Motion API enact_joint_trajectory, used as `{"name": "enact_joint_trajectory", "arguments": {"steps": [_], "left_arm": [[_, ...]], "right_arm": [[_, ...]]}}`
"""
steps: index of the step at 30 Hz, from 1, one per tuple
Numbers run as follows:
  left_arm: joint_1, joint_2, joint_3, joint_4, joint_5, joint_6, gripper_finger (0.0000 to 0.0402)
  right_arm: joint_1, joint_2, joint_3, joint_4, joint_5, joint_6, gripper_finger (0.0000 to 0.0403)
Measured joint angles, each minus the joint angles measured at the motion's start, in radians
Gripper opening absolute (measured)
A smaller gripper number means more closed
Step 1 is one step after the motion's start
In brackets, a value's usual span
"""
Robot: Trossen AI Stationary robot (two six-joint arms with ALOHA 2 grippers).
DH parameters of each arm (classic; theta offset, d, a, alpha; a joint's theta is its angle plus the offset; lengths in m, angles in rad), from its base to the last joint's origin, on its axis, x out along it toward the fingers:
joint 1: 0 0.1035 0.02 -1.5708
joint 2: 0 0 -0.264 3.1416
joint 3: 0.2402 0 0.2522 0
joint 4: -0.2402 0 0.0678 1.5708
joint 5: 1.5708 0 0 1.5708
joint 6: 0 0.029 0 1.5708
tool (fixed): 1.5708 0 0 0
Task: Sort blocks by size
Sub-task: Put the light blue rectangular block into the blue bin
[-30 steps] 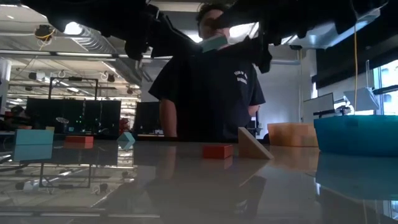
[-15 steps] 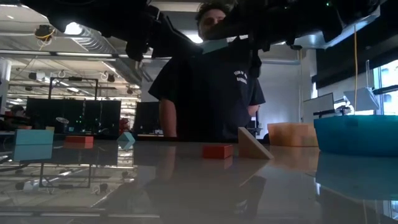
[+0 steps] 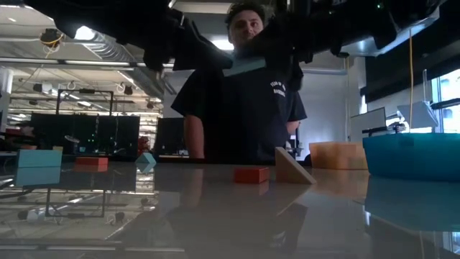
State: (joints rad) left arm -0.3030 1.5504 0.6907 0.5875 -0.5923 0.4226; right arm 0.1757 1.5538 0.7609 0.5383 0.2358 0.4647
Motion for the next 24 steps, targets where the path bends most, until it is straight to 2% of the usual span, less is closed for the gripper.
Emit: {"name": "enact_joint_trajectory", "arguments": {"steps": [3, 9, 14, 18, 24], "left_arm": [[-0.017, -0.022, 0.000, -0.024, -0.007, 0.010, 0.0206], [-0.070, -0.134, 0.000, -0.188, -0.045, -0.061, 0.0207], [-0.102, -0.224, 0.000, -0.389, -0.051, -0.210, 0.0203], [-0.121, -0.267, 0.000, -0.566, -0.050, -0.388, 0.0204], [-0.129, -0.283, 0.000, -0.742, -0.050, -0.579, 0.0198]], "right_arm": [[0.001, -0.026, 0.000, -0.031, 0.023, -0.027, 0.0062], [0.002, -0.151, 0.000, -0.237, 0.093, -0.055, 0.0061], [0.002, -0.275, 0.000, -0.474, 0.183, -0.052, 0.0063], [0.017, -0.387, 0.000, -0.685, 0.280, -0.016, 0.0060], [0.021, -0.527, 0.000, -1.081, 0.382, 0.160, 0.0061]]}}
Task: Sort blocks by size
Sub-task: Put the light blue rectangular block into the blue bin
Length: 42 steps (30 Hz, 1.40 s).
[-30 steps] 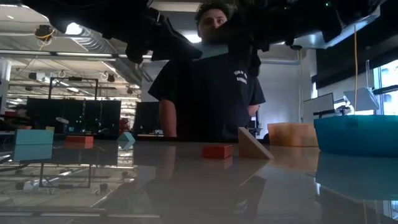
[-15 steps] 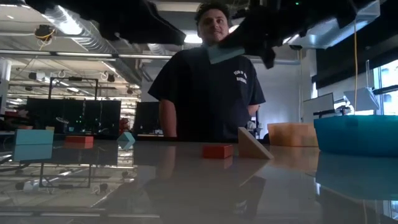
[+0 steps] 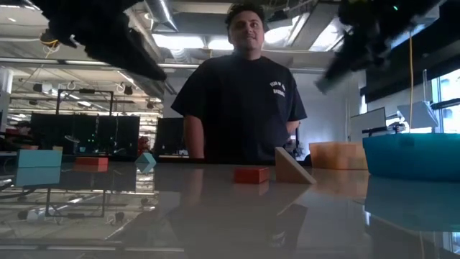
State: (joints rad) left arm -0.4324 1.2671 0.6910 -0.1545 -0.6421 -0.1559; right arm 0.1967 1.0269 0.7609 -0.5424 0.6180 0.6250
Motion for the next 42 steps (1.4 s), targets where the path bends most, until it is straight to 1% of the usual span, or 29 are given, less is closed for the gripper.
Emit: {"name": "enact_joint_trajectory", "arguments": {"steps": [3, 6, 9, 16, 22, 28, 34, 36, 38, 42], "left_arm": [[-0.002, 0.000, 0.000, -0.057, 0.001, -0.059, 0.0198], [-0.003, 0.000, -0.001, -0.111, 0.002, -0.118, 0.0198], [-0.007, 0.000, -0.001, -0.152, 0.003, -0.154, 0.0198], [-0.008, 0.000, -0.001, -0.168, 0.002, -0.180, 0.0198], [-0.008, 0.000, -0.001, -0.166, 0.002, -0.189, 0.0198], [-0.008, 0.000, -0.001, -0.164, 0.002, -0.186, 0.0198], [-0.007, 0.000, -0.001, -0.164, 0.002, -0.186, 0.0198], [-0.007, 0.000, -0.001, -0.163, 0.002, -0.186, 0.0198], [-0.007, 0.000, -0.001, -0.163, 0.002, -0.185, 0.0198], [-0.007, 0.000, -0.001, -0.163, 0.002, -0.185, 0.0198]], "right_arm": [[-0.001, -0.035, 0.000, -0.230, 0.048, 0.155, 0.0060], [-0.001, -0.037, -0.001, -0.420, 0.082, 0.326, 0.0062], [-0.001, -0.029, -0.023, -0.502, 0.094, 0.432, 0.0062], [-0.001, -0.028, -0.129, -0.505, 0.072, 0.548, 0.0063], [-0.001, -0.028, -0.180, -0.492, 0.044, 0.601, 0.0063], [-0.001, -0.028, -0.194, -0.476, 0.030, 0.605, 0.0063], [-0.001, -0.028, -0.194, -0.476, -0.024, 0.600, 0.0064], [-0.001, -0.028, -0.194, -0.468, -0.064, 0.601, 0.0073], [-0.001, -0.028, -0.194, -0.456, -0.086, 0.591, 0.0091], [-0.001, -0.028, -0.194, -0.450, -0.094, 0.574, 0.0152]]}}
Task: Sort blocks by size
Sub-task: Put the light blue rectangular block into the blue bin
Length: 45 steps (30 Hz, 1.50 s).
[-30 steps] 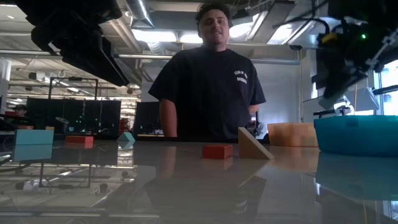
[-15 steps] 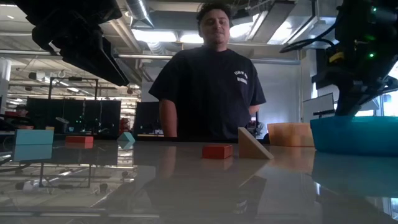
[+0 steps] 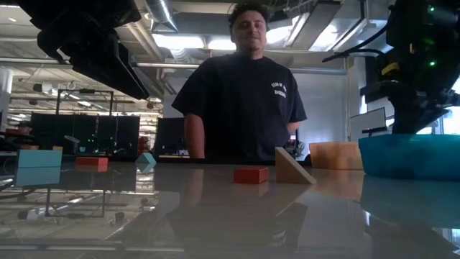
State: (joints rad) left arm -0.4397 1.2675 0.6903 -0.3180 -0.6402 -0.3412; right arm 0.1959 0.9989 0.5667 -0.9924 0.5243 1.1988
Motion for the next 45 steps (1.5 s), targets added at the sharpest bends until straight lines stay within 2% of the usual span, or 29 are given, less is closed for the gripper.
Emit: {"name": "enact_joint_trajectory", "arguments": {"steps": [6, 11, 16, 21, 24, 27, 34, 39, 45], "left_arm": [[0.000, -0.004, 0.000, -0.008, 0.000, 0.000, 0.0198], [-0.005, -0.041, 0.065, -0.174, 0.001, -0.081, 0.0198], [-0.013, -0.087, 0.140, -0.463, 0.069, -0.339, 0.0198], [-0.012, -0.103, 0.129, -0.673, 0.197, -0.652, 0.0198], [-0.021, -0.103, 0.096, -0.728, 0.282, -0.800, 0.0198], [-0.030, -0.103, 0.063, -0.728, 0.336, -0.856, 0.0198], [0.060, -0.100, 0.037, -0.760, 0.339, -0.849, 0.0198], [0.205, -0.098, 0.037, -0.828, 0.338, -0.755, 0.0198], [0.399, -0.083, 0.037, -0.822, 0.340, -0.579, 0.0198]], "right_arm": [[0.001, 0.000, 0.024, 0.018, 0.042, -0.038, 0.0245], [0.001, -0.001, 0.072, 0.147, 0.072, -0.181, 0.0290], [0.001, 0.000, 0.077, 0.355, 0.113, -0.353, 0.0304], [0.001, 0.024, 0.077, 0.466, 0.120, -0.441, 0.0305], [0.001, 0.050, 0.077, 0.470, 0.113, -0.449, 0.0305], [0.001, 0.078, 0.077, 0.467, 0.111, -0.449, 0.0305], [0.000, 0.138, 0.077, 0.474, 0.111, -0.449, 0.0305], [0.000, 0.157, 0.077, 0.476, 0.112, -0.449, 0.0305], [0.000, 0.158, 0.077, 0.478, 0.112, -0.452, 0.0305]]}}
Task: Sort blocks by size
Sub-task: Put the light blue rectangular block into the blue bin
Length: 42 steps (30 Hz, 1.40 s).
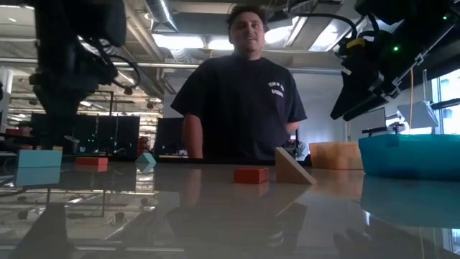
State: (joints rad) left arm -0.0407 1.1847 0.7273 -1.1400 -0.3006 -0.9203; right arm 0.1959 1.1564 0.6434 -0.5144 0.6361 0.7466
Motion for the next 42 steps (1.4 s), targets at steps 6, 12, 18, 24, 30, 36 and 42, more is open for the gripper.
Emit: {"name": "enact_joint_trajectory", "arguments": {"steps": [6, 12, 18, 24, 30, 36, 42], "left_arm": [[0.152, 0.034, 0.000, -0.013, 0.011, 0.125, 0.0198], [0.248, 0.074, 0.000, -0.012, 0.054, 0.215, 0.0198], [0.303, 0.133, 0.000, -0.012, 0.081, 0.271, 0.0198], [0.337, 0.198, 0.000, -0.011, 0.088, 0.288, 0.0198], [0.353, 0.279, 0.000, 0.001, 0.165, 0.337, 0.0198], [0.358, 0.365, -0.001, 0.015, 0.194, 0.391, 0.0192], [0.357, 0.413, 0.003, 0.032, 0.206, 0.458, 0.0122]], "right_arm": [[0.000, 0.000, 0.000, -0.002, 0.000, -0.001, 0.0305], [0.000, 0.000, 0.000, -0.002, 0.000, -0.002, 0.0305], [0.000, 0.000, 0.000, -0.002, 0.000, -0.002, 0.0305], [0.000, 0.000, 0.000, -0.002, 0.000, -0.002, 0.0305], [0.000, 0.000, 0.000, -0.002, 0.000, -0.002, 0.0305], [0.000, 0.000, 0.000, -0.002, 0.001, -0.019, 0.0305], [0.000, 0.000, 0.000, -0.003, 0.008, -0.022, 0.0305]]}}
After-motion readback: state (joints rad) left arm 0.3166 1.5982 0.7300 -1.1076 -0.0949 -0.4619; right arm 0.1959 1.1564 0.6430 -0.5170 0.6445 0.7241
